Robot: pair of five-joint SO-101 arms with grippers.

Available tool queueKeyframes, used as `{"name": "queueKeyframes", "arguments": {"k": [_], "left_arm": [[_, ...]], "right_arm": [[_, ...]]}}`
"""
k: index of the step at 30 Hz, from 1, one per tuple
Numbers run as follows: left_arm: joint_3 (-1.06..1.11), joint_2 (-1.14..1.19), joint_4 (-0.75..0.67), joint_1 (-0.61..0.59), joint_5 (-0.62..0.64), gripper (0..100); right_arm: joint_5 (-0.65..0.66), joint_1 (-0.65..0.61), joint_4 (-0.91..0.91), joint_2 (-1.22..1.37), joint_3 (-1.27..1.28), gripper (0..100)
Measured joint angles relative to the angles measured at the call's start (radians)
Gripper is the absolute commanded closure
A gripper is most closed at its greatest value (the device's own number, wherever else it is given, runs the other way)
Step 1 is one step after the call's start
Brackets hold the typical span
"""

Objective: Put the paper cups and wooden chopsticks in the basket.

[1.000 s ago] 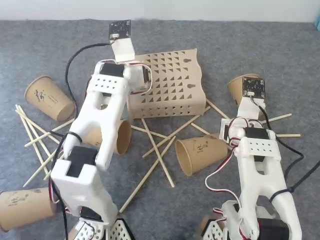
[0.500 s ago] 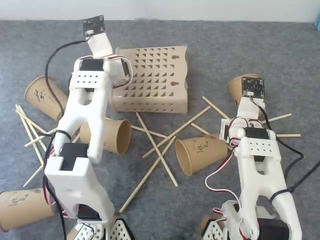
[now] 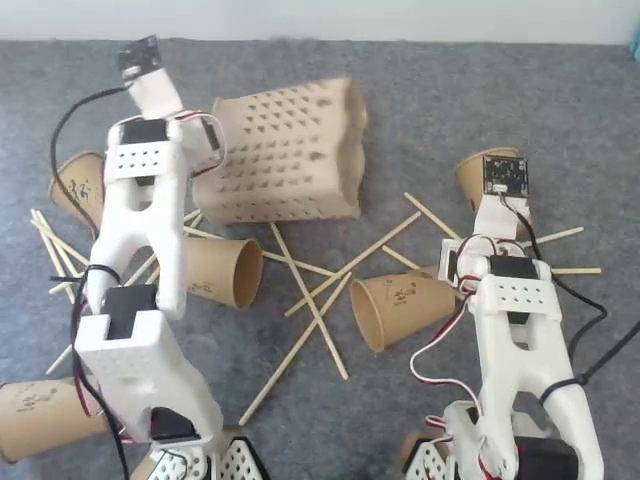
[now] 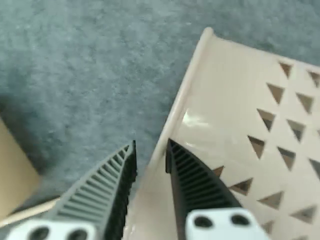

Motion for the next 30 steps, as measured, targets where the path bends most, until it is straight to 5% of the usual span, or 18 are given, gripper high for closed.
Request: {"name": "queueKeyframes", "arguments": {"k": [22,30], "left_arm": [[0.002,0.103,-0.017,-0.087,0.002,91],[-0.155,0.273,0.071,-0.135,0.005,91]], "right_arm": [[0.000,0.002,0.000,0.000,0.000,99.1],[0.000,0.000,0.000,0.000,0.000,99.1]]}}
